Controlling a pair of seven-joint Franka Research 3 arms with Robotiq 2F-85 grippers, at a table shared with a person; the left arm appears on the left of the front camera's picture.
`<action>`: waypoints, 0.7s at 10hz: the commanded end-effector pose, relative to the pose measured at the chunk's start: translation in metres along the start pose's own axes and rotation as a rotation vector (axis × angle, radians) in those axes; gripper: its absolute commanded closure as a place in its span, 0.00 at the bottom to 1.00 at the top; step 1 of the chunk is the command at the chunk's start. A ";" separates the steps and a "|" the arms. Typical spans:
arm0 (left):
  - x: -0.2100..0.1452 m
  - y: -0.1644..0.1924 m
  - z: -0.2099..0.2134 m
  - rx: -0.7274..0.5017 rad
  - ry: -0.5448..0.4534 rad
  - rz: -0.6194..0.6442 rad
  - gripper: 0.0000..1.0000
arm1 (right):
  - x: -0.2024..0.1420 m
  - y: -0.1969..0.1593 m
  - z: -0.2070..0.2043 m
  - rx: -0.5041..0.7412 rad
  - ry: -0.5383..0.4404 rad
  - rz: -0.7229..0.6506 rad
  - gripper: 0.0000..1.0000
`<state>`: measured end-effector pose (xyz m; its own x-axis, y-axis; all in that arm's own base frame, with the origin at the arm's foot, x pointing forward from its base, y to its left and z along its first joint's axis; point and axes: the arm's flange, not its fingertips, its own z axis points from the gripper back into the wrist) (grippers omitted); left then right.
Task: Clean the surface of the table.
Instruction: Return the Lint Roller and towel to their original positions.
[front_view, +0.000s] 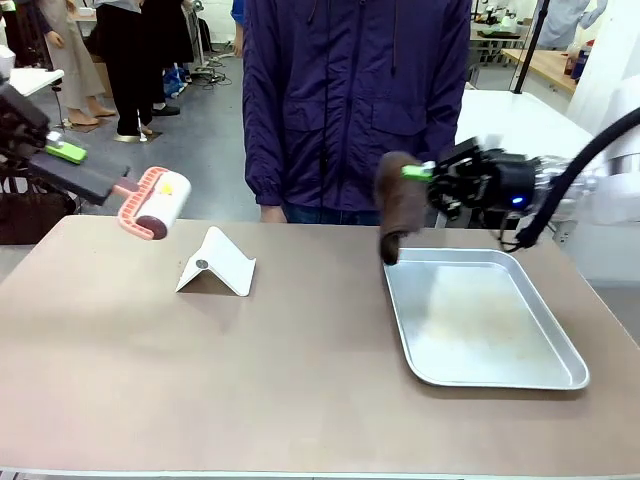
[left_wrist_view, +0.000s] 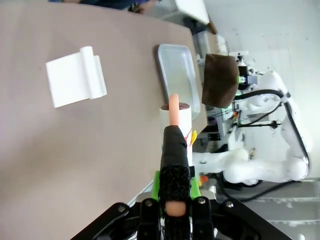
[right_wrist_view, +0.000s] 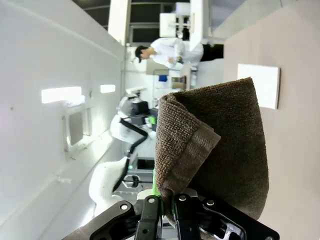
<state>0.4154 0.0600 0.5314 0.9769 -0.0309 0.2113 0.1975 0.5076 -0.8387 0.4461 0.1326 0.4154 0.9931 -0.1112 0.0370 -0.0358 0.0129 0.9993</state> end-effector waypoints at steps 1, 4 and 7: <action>0.009 -0.019 -0.020 0.087 0.071 -0.009 0.78 | -0.012 -0.018 -0.050 -0.105 -0.017 -0.025 0.93; 0.021 -0.038 -0.058 0.190 0.092 -0.044 0.78 | -0.009 -0.054 -0.091 -0.183 0.026 -0.077 0.93; 0.038 -0.050 -0.095 0.265 0.056 -0.030 0.78 | -0.005 -0.069 -0.087 -0.206 0.022 -0.117 0.93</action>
<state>0.4436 -0.0409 0.5328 0.9677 -0.1395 0.2099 0.2474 0.6851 -0.6852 0.4460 0.2234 0.3407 0.9930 -0.0952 -0.0695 0.0873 0.1977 0.9764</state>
